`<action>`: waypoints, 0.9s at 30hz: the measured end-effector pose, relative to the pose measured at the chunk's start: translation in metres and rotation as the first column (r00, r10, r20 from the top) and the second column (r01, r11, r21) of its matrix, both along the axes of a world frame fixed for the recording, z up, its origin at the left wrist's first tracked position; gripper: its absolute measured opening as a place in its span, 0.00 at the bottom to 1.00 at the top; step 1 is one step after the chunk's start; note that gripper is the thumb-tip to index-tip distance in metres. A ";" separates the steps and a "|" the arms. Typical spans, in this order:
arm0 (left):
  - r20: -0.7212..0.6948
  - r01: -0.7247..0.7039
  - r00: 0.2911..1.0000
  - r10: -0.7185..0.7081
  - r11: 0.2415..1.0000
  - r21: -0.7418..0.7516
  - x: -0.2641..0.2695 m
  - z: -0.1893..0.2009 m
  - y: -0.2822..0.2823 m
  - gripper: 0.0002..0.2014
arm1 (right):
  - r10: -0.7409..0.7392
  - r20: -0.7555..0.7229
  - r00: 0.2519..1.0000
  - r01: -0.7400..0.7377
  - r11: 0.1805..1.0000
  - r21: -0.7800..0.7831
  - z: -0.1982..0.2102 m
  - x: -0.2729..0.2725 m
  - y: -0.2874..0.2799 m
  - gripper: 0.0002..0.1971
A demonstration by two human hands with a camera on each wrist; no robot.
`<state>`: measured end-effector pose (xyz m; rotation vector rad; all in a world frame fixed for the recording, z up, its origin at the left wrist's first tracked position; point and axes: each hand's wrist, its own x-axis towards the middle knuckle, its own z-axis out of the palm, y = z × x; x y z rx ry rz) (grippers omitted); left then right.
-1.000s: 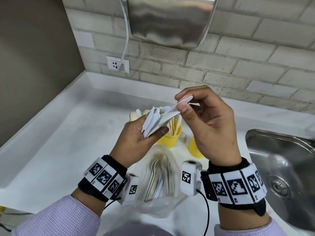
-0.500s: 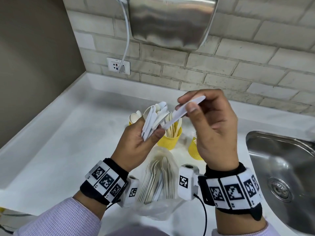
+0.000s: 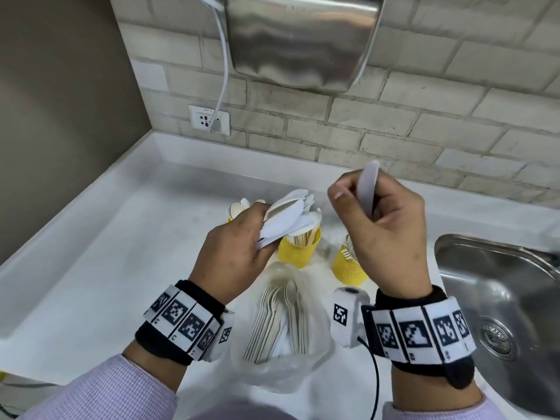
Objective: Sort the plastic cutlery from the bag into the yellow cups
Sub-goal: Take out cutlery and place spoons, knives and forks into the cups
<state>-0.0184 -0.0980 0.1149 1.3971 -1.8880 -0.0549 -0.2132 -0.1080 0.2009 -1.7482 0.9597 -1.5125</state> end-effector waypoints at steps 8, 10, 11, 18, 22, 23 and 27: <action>0.068 0.010 0.998 -0.009 1.000 -0.014 0.004 -0.001 0.001 0.17 | 0.049 -0.184 0.982 -0.030 0.994 0.105 -0.009 -0.003 -0.008 0.06; 0.064 0.022 0.998 -0.021 1.000 -0.014 0.005 -0.002 0.001 0.17 | 0.055 -0.268 0.962 -0.042 0.998 0.056 -0.007 -0.004 -0.010 0.08; 0.055 0.027 0.998 -0.027 1.000 -0.009 0.005 -0.002 0.001 0.17 | 0.061 -0.325 0.944 -0.057 0.998 0.021 -0.006 -0.005 -0.011 0.09; 0.048 0.045 0.998 -0.044 0.999 -0.021 0.011 -0.003 0.001 0.16 | 0.107 -0.428 0.897 -0.097 0.994 0.046 0.002 -0.014 -0.016 0.04; 0.078 0.040 0.996 -0.039 0.999 -0.022 0.012 -0.005 0.000 0.17 | 0.085 -0.519 0.850 -0.117 0.993 -0.029 0.001 -0.012 -0.017 0.05; 0.072 0.041 0.997 -0.040 0.999 -0.018 0.012 -0.006 0.000 0.18 | 0.064 -0.565 0.823 -0.115 0.992 -0.054 0.000 -0.011 -0.018 0.08; 0.042 0.034 0.999 -0.032 0.999 -0.039 0.010 -0.007 -0.001 0.18 | -0.002 -0.577 0.816 -0.102 0.984 -0.146 0.000 -0.005 -0.017 0.07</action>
